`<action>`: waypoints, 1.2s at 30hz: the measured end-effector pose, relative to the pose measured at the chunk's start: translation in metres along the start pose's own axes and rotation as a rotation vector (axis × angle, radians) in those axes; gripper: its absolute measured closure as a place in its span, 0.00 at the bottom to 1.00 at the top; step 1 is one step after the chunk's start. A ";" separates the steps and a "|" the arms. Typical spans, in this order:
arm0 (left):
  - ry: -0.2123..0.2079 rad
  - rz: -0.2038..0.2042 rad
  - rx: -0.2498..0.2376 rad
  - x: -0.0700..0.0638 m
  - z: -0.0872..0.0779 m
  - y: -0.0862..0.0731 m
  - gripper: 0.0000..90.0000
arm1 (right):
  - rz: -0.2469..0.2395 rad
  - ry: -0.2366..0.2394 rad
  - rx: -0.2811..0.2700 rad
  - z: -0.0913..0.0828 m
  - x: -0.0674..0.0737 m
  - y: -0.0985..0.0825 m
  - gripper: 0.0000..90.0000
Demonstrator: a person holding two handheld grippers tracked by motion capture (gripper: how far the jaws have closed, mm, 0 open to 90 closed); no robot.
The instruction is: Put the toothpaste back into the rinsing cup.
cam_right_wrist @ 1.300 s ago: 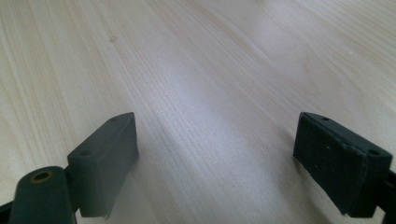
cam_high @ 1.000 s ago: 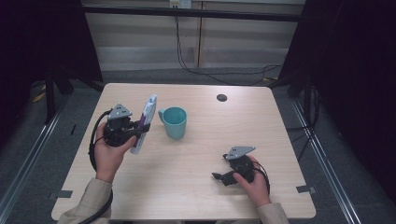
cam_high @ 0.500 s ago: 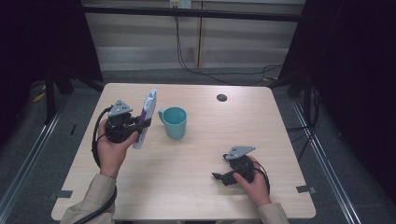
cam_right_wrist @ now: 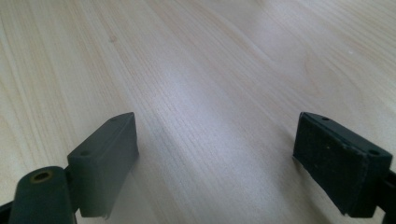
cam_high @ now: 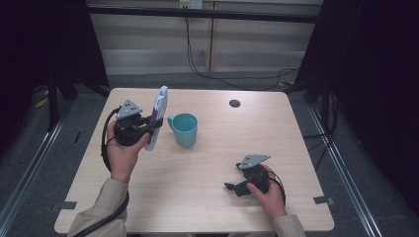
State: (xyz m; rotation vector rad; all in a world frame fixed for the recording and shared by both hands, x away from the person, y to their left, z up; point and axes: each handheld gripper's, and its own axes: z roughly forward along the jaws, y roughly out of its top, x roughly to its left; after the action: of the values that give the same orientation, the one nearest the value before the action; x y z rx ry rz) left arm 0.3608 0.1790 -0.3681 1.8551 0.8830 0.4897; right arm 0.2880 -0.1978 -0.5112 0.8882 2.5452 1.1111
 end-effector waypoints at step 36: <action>0.009 0.008 -0.087 -0.006 0.019 0.020 0.80 | -0.001 -0.001 0.000 0.000 0.000 0.000 0.14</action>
State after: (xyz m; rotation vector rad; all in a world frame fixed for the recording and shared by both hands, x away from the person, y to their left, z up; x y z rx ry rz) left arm 0.3768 0.1575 -0.3580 1.7788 0.8479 0.5338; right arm 0.2880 -0.1978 -0.5112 0.8875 2.5450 1.1104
